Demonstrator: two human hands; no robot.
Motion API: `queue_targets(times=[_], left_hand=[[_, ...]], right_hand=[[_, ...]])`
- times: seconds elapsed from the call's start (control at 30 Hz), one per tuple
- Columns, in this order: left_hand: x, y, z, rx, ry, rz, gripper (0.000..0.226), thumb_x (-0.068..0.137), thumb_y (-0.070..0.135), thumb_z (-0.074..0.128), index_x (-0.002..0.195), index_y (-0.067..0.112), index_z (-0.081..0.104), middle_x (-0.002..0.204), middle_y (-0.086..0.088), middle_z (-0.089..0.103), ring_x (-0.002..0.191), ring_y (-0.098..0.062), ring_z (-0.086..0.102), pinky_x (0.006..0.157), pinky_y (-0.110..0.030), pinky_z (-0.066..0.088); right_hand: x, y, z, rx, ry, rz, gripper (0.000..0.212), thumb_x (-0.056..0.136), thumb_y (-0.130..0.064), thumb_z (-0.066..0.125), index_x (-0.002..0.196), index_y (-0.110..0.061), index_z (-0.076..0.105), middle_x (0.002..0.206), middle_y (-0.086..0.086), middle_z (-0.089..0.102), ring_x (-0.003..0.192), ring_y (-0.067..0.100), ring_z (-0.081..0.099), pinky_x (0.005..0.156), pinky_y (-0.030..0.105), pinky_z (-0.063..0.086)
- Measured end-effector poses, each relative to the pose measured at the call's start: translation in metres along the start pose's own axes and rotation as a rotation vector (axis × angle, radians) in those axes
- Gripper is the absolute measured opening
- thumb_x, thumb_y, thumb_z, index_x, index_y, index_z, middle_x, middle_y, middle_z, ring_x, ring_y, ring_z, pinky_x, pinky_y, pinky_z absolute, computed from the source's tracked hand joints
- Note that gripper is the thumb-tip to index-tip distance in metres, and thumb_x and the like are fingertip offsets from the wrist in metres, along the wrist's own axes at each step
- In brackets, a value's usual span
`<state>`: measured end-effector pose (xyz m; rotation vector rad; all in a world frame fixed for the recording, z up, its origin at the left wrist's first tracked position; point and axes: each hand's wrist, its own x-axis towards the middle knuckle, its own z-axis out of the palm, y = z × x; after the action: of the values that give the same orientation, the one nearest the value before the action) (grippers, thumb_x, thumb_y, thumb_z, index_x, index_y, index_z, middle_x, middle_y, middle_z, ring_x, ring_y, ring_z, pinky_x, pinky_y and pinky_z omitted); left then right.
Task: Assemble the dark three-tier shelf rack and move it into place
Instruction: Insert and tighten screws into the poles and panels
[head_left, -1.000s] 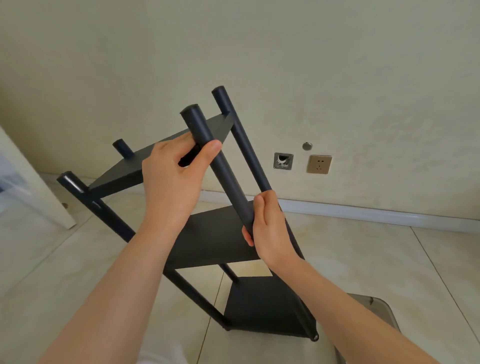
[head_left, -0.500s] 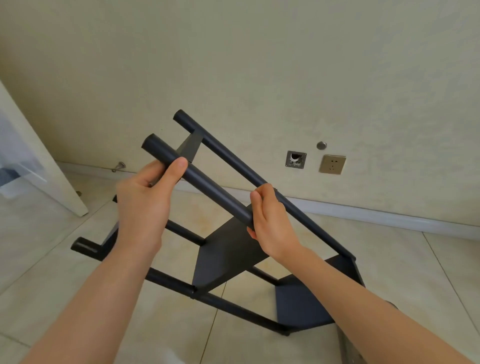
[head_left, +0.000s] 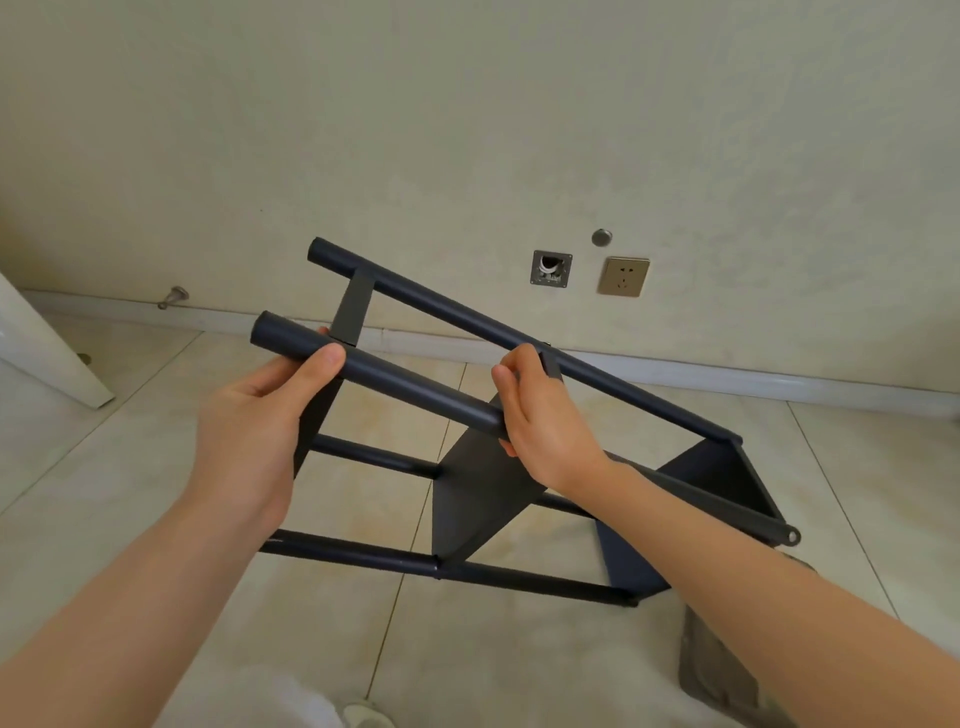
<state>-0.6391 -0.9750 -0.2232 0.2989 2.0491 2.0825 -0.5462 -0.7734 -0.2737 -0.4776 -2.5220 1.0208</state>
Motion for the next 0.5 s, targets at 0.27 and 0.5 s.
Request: queue_targets(times=[0.27, 0.5], left_hand=[[-0.002, -0.033, 0.012, -0.081, -0.068, -0.203, 0.04, 0.062, 0.042, 0.077, 0.098, 0.024, 0.076, 0.096, 0.006, 0.078, 0.102, -0.008, 0.066, 0.092, -0.028, 0.04], [0.006, -0.073, 0.015, -0.062, -0.098, -0.394, 0.037, 0.068, 0.025, 0.082, 0.102, 0.016, 0.07, 0.108, 0.002, 0.073, 0.116, -0.014, 0.057, 0.117, -0.037, 0.033]], right_hand=[[-0.012, 0.032, -0.006, -0.132, -0.019, 0.046, 0.022, 0.106, -0.039, 0.024, 0.105, -0.022, 0.037, 0.073, 0.004, 0.059, 0.064, 0.028, 0.061, 0.061, 0.05, 0.055], [-0.024, 0.069, 0.0, -0.302, -0.039, 0.048, 0.019, 0.105, -0.038, 0.024, 0.109, -0.023, 0.035, 0.069, -0.001, 0.058, 0.057, 0.02, 0.061, 0.058, 0.04, 0.056]])
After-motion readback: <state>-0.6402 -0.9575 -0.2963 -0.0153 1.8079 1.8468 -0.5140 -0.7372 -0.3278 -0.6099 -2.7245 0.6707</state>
